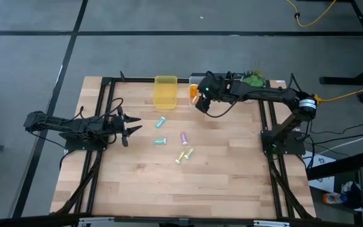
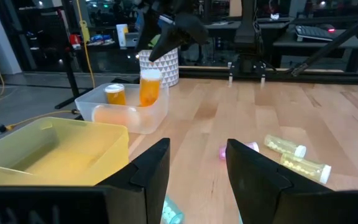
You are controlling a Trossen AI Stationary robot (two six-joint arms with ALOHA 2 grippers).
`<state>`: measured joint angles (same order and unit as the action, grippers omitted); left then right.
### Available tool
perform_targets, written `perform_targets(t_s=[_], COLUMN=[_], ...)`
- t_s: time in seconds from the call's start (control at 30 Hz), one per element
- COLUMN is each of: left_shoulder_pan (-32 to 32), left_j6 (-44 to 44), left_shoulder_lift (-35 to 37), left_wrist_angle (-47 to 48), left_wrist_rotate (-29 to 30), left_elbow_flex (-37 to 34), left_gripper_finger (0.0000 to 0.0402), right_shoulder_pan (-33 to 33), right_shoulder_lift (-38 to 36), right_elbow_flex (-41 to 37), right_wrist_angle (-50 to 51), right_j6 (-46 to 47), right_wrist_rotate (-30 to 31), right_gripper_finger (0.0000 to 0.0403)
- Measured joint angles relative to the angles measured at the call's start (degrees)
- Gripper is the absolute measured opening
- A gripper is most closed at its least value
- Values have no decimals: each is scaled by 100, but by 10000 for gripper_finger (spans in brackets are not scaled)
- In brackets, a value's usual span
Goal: Pick and place medicine bottles into bin by pill shape (circle, oval)
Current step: Put the blue tablet bottle into the yellow bin
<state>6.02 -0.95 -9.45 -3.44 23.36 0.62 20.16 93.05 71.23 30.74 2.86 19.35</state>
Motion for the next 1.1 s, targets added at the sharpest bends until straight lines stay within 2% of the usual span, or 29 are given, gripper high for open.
perform_targets(t_s=[0.3,0.5,0.67,0.8,0.93,1.1], left_shoulder_pan=[0,0,0,0,2,2], left_j6=[-4,-8,-48,-55,-59,-199], left_shoulder_lift=[0,0,0,0,0,-2], left_wrist_angle=[0,0,0,0,0,0], left_wrist_rotate=[-1,-1,-3,-3,-5,-5], left_elbow_flex=[-1,-1,0,0,0,0], left_gripper_finger=[149,149,149,149,149,149], right_shoulder_pan=[-2,-20,-61,-309,-835,-1510], right_shoulder_lift=[1,1,1,3,3,5], right_elbow_flex=[-1,-1,-18,-159,-436,-967], right_wrist_angle=[-58,593,1238,1374,1031,207], right_j6=[15,319,1037,1488,1325,1324], right_wrist_rotate=[0,-2,-53,-954,-1807,-1952], right_gripper_finger=[256,256,256,256,256,256])
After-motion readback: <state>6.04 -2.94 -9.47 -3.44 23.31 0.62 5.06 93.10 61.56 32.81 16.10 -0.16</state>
